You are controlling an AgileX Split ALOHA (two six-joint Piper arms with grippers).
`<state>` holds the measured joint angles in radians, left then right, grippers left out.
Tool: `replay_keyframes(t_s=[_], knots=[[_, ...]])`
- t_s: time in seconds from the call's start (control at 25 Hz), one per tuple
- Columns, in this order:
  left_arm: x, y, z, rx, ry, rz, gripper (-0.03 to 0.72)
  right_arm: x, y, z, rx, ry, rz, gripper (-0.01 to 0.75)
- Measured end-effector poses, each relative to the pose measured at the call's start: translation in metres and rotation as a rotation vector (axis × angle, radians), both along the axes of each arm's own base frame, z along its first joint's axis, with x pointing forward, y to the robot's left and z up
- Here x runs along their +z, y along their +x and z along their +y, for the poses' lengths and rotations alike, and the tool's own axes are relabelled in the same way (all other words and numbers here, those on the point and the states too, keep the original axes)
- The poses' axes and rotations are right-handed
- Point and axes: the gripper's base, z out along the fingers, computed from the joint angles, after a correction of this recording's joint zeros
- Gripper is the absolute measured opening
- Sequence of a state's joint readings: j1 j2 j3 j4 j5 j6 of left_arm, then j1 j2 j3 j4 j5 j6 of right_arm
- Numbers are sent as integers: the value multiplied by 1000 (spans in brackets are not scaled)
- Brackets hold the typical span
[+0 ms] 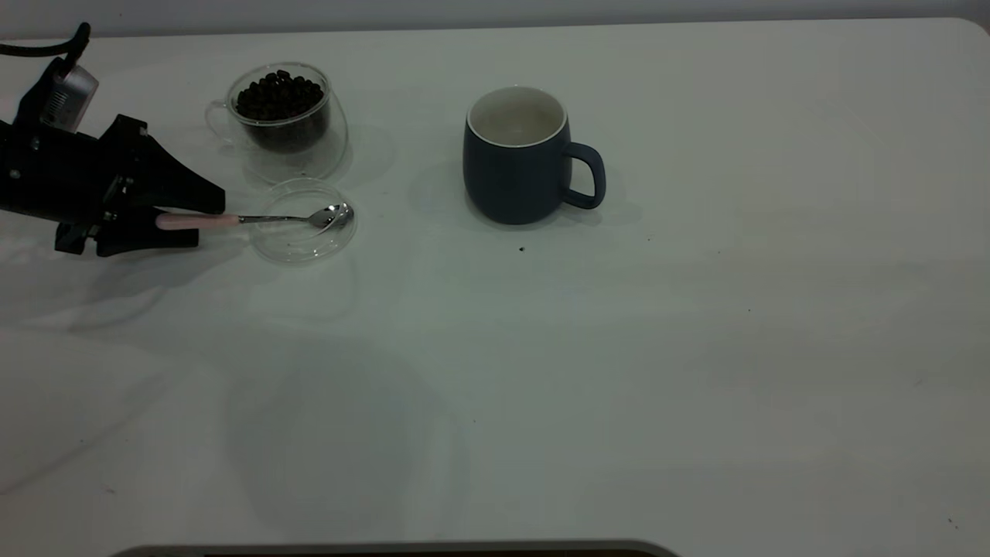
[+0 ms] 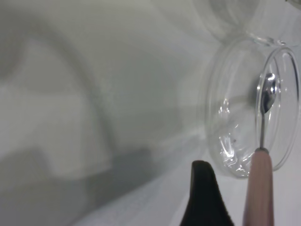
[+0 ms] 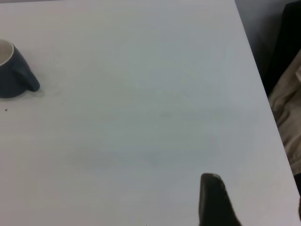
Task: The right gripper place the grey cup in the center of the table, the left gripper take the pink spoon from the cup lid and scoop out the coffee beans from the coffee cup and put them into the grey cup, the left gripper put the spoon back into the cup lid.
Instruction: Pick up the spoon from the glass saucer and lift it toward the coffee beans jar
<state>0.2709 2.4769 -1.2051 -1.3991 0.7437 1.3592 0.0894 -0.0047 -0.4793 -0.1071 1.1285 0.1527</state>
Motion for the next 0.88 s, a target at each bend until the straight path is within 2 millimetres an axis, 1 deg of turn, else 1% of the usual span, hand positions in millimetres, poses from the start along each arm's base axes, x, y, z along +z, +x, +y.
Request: replay_keyframes(t_s=[0.16,0.56,0.76,0.88], knots=[[0,0,0,-2,-4,0,534,0,0,0,0,0,0,457],[1,0,-1,0,-9,2,373,0,0,0,0,0,0,457],[1,0,-1,21,-29,29,235,0,0,0,0,0,0,457],[4,-1,-4,17,-84,41,152,0,0,0,0,0,0,457]])
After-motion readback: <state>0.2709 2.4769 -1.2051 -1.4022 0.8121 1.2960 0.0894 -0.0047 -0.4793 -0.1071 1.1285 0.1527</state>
